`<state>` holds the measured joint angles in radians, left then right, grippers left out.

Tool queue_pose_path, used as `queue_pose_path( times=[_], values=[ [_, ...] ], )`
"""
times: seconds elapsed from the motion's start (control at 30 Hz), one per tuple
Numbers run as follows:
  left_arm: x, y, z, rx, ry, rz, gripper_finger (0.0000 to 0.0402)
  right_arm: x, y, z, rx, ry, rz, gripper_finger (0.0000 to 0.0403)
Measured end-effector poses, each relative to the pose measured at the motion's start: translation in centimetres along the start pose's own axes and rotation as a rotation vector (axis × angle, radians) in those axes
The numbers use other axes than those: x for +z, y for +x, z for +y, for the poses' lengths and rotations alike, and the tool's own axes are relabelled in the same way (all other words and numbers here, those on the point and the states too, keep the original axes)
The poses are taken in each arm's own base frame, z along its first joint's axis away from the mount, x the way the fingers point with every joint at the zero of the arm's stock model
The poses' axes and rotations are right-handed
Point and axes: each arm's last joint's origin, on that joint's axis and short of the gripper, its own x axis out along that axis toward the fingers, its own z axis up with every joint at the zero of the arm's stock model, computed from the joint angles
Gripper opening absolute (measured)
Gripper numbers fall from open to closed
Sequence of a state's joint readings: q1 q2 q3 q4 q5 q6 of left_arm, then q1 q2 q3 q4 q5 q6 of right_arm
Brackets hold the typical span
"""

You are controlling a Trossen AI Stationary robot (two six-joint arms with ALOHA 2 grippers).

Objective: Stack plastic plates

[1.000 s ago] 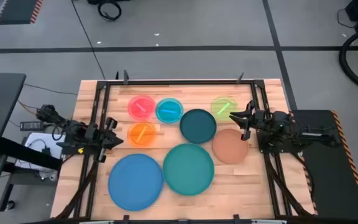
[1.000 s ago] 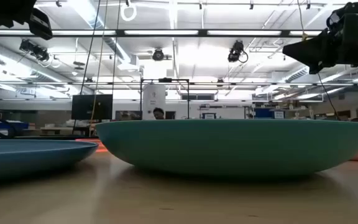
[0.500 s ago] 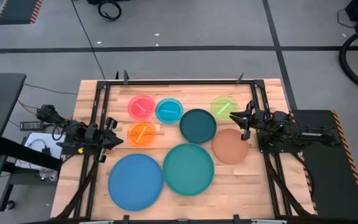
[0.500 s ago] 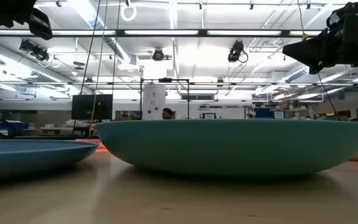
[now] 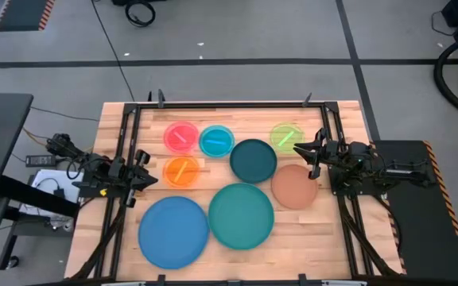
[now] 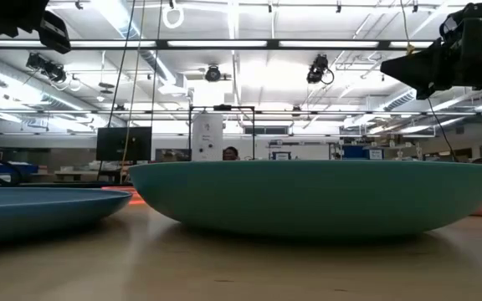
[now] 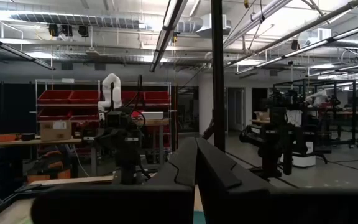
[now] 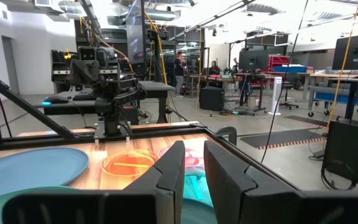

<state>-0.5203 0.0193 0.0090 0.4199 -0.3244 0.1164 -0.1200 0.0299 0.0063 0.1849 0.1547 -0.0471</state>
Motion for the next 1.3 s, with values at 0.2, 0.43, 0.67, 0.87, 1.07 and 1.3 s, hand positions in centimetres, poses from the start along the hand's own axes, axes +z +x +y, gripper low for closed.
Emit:
queue_pose_path(
  times=[0.2, 0.43, 0.67, 0.87, 1.07, 1.3],
  values=[
    [0.0, 0.0, 0.0, 0.0, 0.0, 0.0, 0.0015, 0.0, 0.0, 0.0, 0.0, 0.0, -0.001, 0.0071],
    [0.0, 0.0, 0.0, 0.0, 0.0, 0.0, 0.0015, 0.0, 0.0, 0.0, 0.0, 0.0, 0.0, 0.0071],
    [0.0, 0.0, 0.0, 0.0, -0.001, -0.003, 0.0015, 0.0, 0.0, 0.0, 0.0, 0.0, 0.0, 0.0071],
    [0.1, 0.0, 0.0, 0.001, -0.03, -0.013, 0.0015, 0.0, 0.0, 0.0, 0.0, 0.0, 0.0, 0.0071],
    [0.1, 0.0, 0.0, 0.001, -0.031, -0.012, 0.0015, 0.2, 0.0, 0.0, -0.002, 0.004, -0.024, 0.0071],
    [0.5, 0.0, 0.4, 0.122, -0.086, -0.043, 0.0015, 1.4, -0.1, -0.1, -0.004, 0.069, -0.147, 0.0071]
  ],
)
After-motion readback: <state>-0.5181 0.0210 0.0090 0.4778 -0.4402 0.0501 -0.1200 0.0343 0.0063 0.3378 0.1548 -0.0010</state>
